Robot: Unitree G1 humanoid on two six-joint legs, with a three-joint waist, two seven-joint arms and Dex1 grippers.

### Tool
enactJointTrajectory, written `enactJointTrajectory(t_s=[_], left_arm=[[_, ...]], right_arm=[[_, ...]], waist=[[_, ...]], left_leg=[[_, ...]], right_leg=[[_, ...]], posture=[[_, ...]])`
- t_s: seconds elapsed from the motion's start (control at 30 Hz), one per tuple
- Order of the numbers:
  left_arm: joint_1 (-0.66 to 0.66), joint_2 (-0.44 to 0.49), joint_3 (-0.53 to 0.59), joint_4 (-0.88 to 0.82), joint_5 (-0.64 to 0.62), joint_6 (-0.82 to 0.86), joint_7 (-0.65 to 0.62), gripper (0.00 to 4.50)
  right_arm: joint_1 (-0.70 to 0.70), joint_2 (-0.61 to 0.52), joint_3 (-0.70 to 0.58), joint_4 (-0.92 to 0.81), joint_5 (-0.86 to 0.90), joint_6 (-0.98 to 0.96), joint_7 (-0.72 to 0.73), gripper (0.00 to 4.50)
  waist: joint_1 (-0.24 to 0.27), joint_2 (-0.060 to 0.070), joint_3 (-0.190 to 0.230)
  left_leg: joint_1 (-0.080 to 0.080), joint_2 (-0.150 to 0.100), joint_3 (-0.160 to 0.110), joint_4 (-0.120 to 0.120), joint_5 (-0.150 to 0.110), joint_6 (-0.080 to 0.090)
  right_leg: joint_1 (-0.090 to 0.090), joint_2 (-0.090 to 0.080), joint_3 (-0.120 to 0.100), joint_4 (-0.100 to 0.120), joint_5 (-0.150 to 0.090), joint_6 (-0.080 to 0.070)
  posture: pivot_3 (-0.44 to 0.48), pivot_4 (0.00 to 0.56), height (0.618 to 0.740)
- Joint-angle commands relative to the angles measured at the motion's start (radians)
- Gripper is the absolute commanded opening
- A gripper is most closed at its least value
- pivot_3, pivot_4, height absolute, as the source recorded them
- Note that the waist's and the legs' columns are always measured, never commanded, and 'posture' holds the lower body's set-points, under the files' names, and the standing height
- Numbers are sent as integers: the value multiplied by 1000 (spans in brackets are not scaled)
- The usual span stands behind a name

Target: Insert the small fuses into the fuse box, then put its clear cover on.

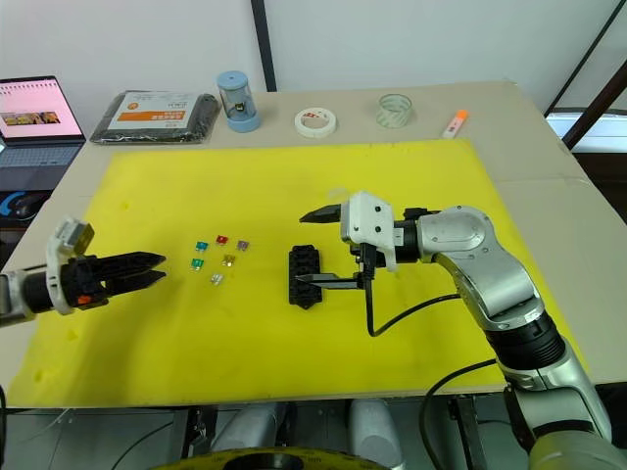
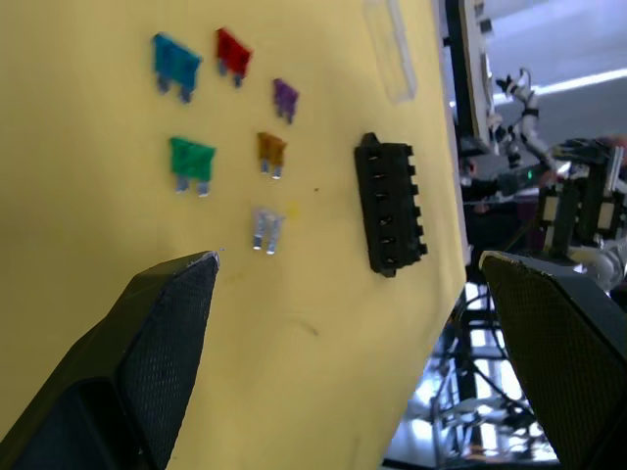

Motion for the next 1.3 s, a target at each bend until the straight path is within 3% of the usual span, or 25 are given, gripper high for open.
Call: enactJointTrajectory(t_s=[0.03,0.47,1.13,1.23,1.3], left_arm=[[-58,-8,-19,50,30,7,29,4500],[-185,-128,-110,195,144,-93,46,4500],[-237,-182,-191,234,190,-121,-65,4500],[-222,-182,-210,230,212,-143,-71,4000],[-209,-185,-222,235,237,-187,-65,3287]], right_arm=[[-28,1,-29,-40,17,5,-4,4481],[-43,2,-32,-66,17,44,-20,4481],[-19,-19,-47,-84,0,55,-43,4481],[-18,-19,-49,-84,2,57,-47,4500],[-17,-20,-50,-84,5,60,-47,4500]], waist=[[2,-1,0],[4,-1,0],[26,-1,-1],[26,-1,-1],[25,-1,-1]], left_leg=[[0,0,0,0,0,0],[0,0,0,0,0,0],[0,-2,0,1,0,0],[0,-2,0,1,0,0],[0,-2,0,1,0,0]], right_leg=[[0,0,0,0,0,0],[1,-1,0,0,0,0],[2,-1,0,0,0,0],[2,-1,0,0,0,0],[2,-1,-1,0,0,0]], posture=[[0,150,740],[0,150,740],[0,150,740],[0,150,740],[0,150,740]])
